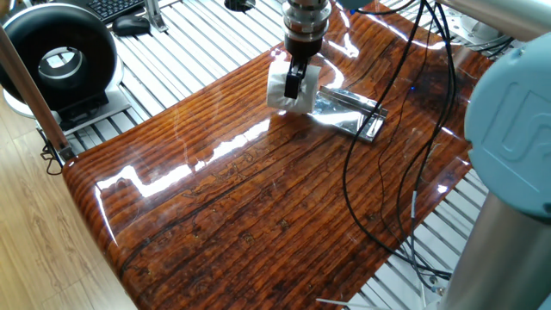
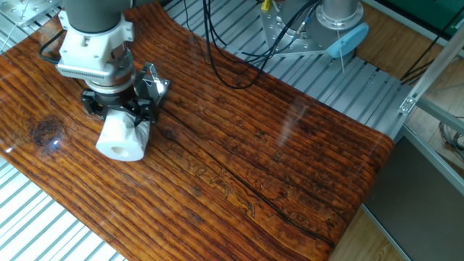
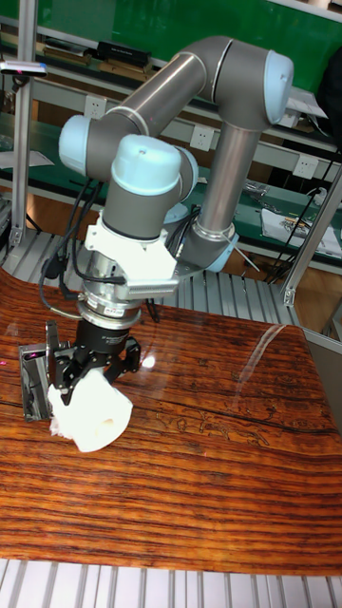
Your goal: Put the toilet paper on its holder
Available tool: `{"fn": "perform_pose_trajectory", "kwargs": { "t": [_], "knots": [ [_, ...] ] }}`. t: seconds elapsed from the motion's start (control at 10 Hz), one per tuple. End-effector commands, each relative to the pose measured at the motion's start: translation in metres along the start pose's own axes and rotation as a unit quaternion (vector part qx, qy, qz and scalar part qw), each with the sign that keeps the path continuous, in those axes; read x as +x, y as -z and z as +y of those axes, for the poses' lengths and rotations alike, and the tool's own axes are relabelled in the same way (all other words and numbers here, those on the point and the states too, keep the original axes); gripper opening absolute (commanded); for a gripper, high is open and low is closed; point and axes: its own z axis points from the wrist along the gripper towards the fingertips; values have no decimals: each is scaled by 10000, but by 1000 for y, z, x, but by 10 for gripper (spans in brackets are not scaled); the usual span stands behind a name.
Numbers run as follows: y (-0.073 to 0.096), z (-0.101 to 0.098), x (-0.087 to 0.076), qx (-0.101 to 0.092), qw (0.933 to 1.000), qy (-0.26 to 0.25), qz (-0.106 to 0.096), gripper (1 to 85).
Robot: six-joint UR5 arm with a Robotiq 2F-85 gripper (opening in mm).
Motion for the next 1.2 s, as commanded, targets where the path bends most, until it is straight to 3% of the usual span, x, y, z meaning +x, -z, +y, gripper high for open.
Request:
{"fn": "perform_pose_trajectory", "kwargs": {
  "t": [0.0,0.3,0.8,1.0,1.1],
  "knots": [
    [-14,-3,12,-185,9996,-215,-2,10],
    [-12,-10,23,-42,9995,-260,195,10],
    [-6,-14,28,88,9983,-456,349,10],
    [-7,-14,23,90,9973,-687,239,10],
    [-7,-10,13,-3,9964,-843,69,10]
  ]
}}
